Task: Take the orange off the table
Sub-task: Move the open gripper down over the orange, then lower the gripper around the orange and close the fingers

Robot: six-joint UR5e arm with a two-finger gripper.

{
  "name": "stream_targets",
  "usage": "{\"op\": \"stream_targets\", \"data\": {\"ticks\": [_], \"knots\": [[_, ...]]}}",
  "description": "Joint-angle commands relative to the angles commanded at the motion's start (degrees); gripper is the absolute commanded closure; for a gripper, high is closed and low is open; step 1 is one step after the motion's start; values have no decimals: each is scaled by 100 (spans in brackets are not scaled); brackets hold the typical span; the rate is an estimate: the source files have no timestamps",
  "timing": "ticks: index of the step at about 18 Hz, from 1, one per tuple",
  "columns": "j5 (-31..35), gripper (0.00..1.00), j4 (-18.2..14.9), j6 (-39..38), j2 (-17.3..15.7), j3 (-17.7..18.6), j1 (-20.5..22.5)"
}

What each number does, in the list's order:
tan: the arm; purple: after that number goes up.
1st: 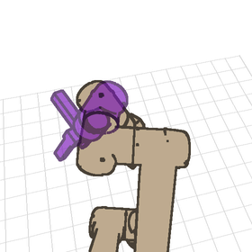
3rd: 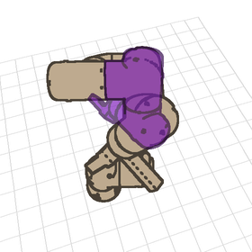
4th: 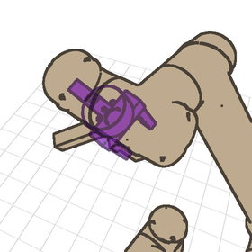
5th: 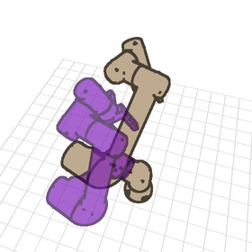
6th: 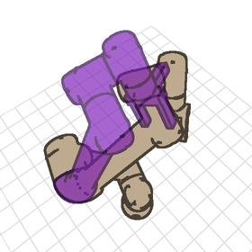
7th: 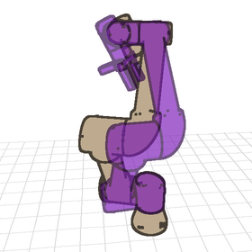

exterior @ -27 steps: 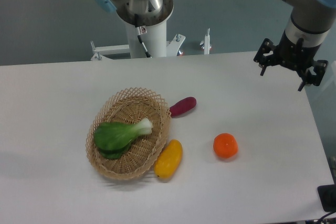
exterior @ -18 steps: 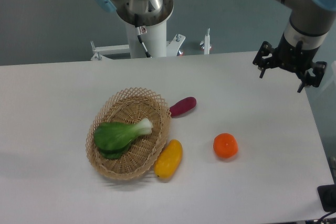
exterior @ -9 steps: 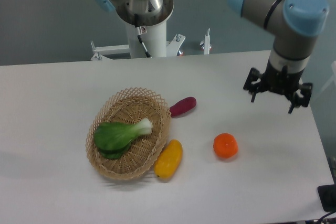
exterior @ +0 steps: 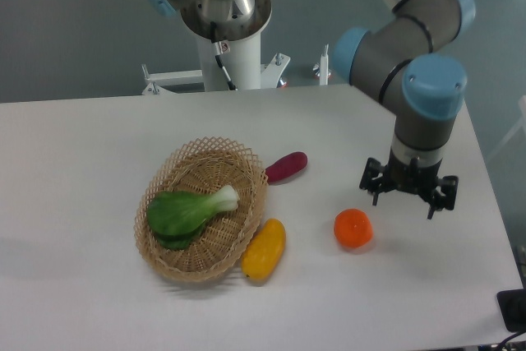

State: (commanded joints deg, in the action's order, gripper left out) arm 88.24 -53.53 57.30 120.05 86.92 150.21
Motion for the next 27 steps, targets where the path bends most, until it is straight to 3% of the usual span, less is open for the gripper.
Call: {"op": "stream_targets", "data": {"ticks": [3, 7, 11, 18, 23, 27], "knots": [[70, 0, 44, 0, 132, 17, -27], [114, 0, 79, 35, 89, 324, -133], [439, 0, 369, 62, 80, 632, -264], [492, 0, 396, 27, 150, 659, -344], [553, 0, 773, -9, 308, 711, -431], [598, 2, 844, -9, 291, 773, -431]]}}
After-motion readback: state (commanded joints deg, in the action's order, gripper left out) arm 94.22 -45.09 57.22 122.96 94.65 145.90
